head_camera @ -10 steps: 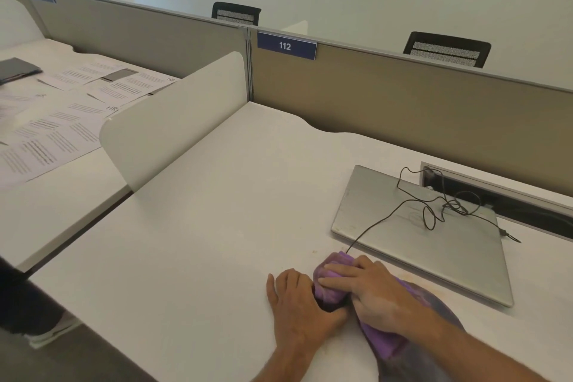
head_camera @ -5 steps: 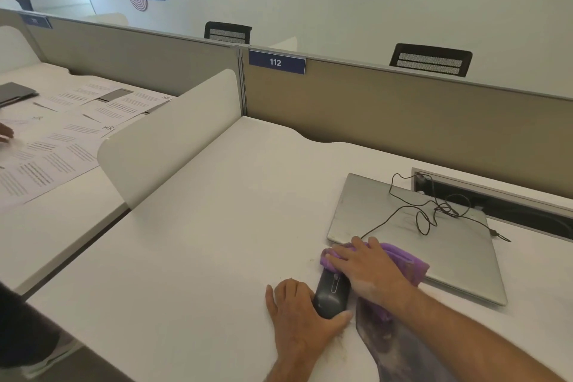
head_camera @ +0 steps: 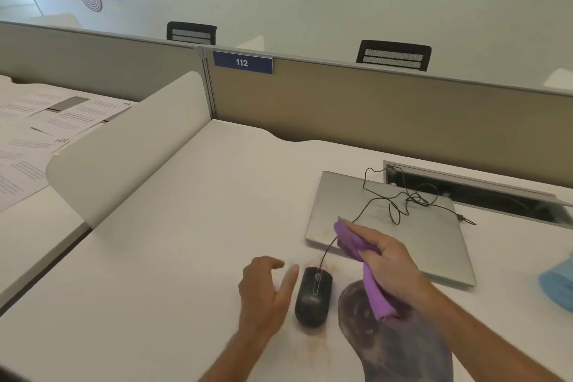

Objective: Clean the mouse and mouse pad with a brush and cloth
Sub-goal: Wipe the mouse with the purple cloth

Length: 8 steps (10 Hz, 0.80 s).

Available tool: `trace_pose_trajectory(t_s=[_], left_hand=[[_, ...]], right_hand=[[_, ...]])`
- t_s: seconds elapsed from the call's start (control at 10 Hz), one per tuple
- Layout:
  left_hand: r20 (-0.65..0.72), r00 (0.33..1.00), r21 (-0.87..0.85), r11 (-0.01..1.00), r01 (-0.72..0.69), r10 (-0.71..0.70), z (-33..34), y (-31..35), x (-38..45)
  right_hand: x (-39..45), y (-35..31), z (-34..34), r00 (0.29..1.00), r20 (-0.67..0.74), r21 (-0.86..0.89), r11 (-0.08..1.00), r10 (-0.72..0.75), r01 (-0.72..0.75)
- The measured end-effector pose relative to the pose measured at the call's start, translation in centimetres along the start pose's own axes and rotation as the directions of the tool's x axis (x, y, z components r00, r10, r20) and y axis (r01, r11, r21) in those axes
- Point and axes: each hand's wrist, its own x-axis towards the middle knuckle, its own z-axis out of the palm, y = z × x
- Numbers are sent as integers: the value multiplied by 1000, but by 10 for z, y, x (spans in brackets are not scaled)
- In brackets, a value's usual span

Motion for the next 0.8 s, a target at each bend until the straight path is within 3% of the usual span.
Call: trace_pose_trajectory(t_s=[0.1,0.2,0.3,0.5,0.7,0.8], left_hand=[[392,857,133,902,-412,334,-26,8,74],[757,577,272,654,-706,308,-27,24,114],[955,218,173,218,-960,203,-5,41,133],[975,5,-6,49,-999,223,24,58,126],[991,-73,-54,-157,-986,115,22,82,125],[994,-72,-51,-231,-971,80,25,82,125]], right_hand=[[-26,10,17,942,289,-449,844,-173,292],[-36,17,35,878,459,-617,663,-135,424],[-39,22,57,786,617,-635,559,-48,533],[-47,28,70,803,595,-667,581,38,467],[-73,34,79,795,597,-671,478,-104,567],[-81,36,83,768,634,-645,489,-86,587]])
